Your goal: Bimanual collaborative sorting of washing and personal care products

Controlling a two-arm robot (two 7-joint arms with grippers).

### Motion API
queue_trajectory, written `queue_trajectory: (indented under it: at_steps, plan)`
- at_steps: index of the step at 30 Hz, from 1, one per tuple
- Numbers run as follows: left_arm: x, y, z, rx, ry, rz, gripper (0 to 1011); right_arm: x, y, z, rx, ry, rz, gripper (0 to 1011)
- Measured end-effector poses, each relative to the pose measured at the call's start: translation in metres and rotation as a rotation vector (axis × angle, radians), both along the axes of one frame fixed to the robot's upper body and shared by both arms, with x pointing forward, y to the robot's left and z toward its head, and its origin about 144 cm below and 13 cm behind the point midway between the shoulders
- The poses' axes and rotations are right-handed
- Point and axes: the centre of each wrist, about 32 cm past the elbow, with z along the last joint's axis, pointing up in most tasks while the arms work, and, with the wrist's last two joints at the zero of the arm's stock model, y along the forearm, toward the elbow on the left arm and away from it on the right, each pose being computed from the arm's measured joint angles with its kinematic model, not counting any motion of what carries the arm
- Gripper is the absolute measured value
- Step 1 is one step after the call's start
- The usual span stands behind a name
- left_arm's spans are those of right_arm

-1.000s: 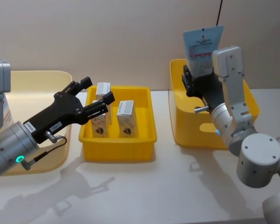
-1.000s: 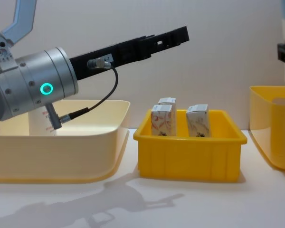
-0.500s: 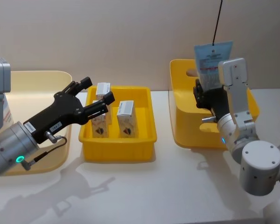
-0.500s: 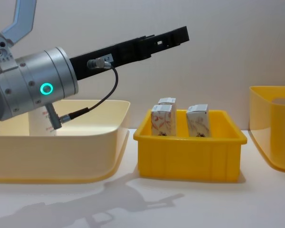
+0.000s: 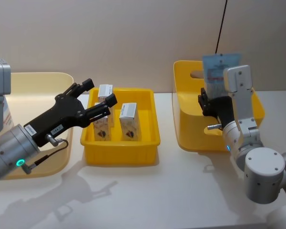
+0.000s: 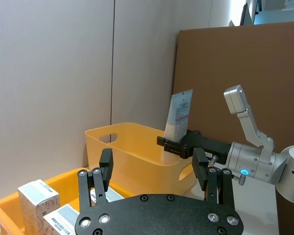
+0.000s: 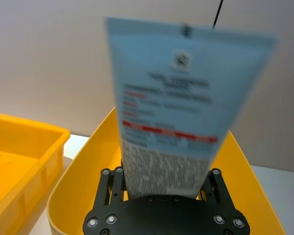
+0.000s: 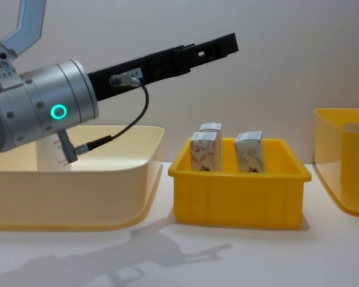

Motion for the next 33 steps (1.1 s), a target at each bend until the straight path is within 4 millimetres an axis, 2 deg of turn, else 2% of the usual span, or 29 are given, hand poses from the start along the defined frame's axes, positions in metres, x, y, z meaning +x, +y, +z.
queue_trajectory:
  at_steps: [9,10,12,14,33]
  plan:
    - [0.0000,0.0000,0.0000,0.000,0.000,0.000,1003,0.0001,-0.0002,-0.0017,0.001,0.007,-0.009,887]
    - [0.0000,0.0000,0.0000,0.000,0.000,0.000,1003,0.0002,-0.0002,-0.0017,0.001,0.007,-0.010,887]
    - [0.0000,0.0000,0.0000,0.000,0.000,0.000,1003,0.0002,-0.0002,-0.0019,0.001,0.008,-0.011,960]
    - [0.0000,0.0000,0.0000,0.000,0.000,0.000,1003,0.0002,-0.0002,-0.0021,0.001,0.009,-0.012,991]
    - [0.0000,0.0000,0.0000,0.000,0.000,0.000,1003,-0.0004,-0.0005,-0.0036,0.002,0.006,-0.014,1001]
